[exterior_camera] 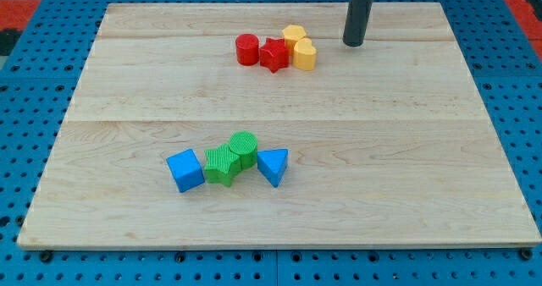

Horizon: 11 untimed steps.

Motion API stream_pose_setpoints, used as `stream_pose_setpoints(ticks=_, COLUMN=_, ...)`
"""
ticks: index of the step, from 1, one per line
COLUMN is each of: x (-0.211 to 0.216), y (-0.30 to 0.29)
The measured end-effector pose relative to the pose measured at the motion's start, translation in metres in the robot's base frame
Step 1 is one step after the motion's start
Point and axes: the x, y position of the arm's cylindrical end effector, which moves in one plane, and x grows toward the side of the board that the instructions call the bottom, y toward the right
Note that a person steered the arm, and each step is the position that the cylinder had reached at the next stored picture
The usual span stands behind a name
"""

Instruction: Touch the blue triangle

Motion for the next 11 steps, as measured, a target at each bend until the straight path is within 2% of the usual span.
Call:
stream_pose_setpoints(ticks=1, x=0.0, y=0.0)
stream_pose_setpoints(ticks=2, x=0.026, y=0.007)
stream_pose_setpoints(ticks=4, x=0.176, y=0.052)
stream_pose_setpoints(ticks=5, x=0.253, y=0.029)
stream_pose_setpoints(ticks=6, x=0.29, y=-0.015)
stream_pose_setpoints(ticks=8, x=0.296, y=-0.064)
stream_pose_setpoints(ticks=9, x=0.272, y=-0.12)
stream_pose_setpoints(ticks=11, x=0.286, y=-0.17)
